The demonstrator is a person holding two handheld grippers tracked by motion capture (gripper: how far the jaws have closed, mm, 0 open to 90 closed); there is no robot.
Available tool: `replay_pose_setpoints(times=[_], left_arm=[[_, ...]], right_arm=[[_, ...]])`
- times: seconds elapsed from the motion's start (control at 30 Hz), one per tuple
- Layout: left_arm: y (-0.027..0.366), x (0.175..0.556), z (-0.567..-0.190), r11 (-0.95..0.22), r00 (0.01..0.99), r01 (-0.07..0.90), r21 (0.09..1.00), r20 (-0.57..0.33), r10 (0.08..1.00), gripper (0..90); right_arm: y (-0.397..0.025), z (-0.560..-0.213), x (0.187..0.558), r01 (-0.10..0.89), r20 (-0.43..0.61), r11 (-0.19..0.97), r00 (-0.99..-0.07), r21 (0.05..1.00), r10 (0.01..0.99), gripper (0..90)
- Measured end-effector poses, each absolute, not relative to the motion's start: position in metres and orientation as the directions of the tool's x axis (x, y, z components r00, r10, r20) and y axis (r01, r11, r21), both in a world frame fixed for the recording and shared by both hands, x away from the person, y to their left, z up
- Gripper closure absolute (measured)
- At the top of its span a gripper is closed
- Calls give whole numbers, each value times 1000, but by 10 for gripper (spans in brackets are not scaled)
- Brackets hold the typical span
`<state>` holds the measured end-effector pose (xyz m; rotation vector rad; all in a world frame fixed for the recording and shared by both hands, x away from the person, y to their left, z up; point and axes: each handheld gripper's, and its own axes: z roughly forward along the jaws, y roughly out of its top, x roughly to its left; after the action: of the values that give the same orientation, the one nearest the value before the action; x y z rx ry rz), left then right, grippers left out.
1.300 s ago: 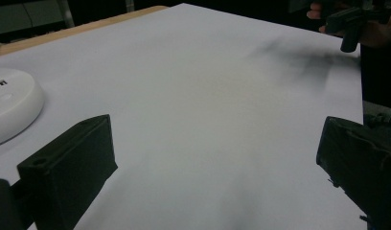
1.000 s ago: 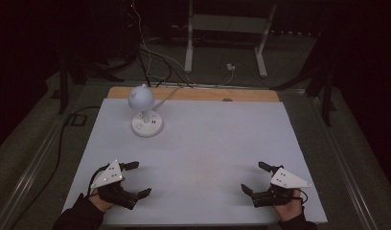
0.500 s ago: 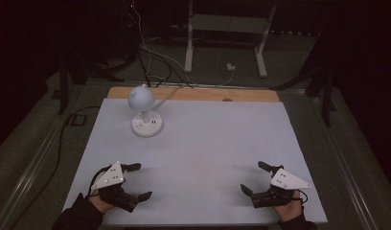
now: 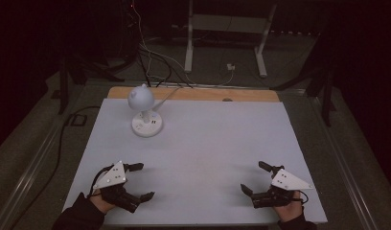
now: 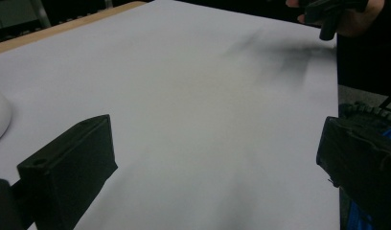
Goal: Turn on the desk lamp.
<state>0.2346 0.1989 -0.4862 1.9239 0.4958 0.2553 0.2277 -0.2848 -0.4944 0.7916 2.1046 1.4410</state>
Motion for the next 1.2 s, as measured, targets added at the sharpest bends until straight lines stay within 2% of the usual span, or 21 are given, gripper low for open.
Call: replay_pose_setpoints(times=[0.73, 1.2], left_arm=[[192, 248, -467, -294, 872, 211, 932, -43, 488, 2], [192, 267, -457, -264, 813, 224, 938, -31, 581, 2]], right_arm=[[-283, -494, 226, 190, -59, 282, -724, 940, 687, 0], [-284, -493, 226, 187, -63, 283, -723, 941, 688, 0]])
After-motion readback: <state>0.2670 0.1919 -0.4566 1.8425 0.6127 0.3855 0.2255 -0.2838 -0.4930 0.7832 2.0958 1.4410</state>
